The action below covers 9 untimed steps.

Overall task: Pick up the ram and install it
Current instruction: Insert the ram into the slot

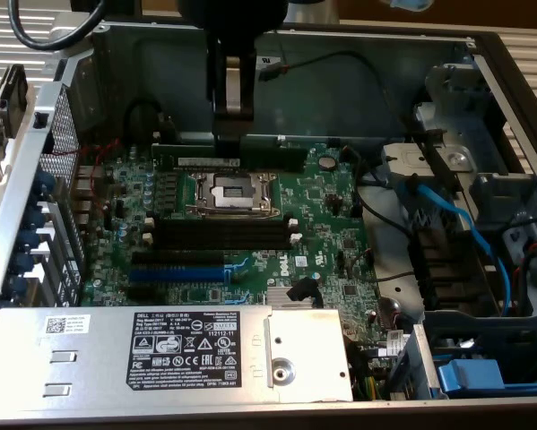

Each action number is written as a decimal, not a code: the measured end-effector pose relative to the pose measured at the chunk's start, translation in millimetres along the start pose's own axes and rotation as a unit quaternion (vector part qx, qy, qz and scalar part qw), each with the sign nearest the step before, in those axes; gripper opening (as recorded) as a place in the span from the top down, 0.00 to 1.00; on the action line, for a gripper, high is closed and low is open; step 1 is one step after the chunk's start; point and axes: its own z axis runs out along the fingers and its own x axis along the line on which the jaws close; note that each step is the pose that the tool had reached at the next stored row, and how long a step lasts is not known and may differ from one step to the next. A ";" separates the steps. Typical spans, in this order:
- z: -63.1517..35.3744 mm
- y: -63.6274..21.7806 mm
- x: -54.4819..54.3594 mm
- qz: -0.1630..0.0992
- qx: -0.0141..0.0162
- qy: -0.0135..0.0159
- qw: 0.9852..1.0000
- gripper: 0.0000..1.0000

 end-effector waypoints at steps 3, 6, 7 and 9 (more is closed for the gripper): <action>0.2 0.0 -3.4 0.000 0.003 0.004 1.000 0.88; 0.4 0.0 -6.4 0.000 0.003 0.010 1.000 0.88; 0.6 0.0 -6.8 0.000 0.003 0.011 1.000 0.88; 0.8 -0.1 -7.2 0.000 0.003 0.014 1.000 0.88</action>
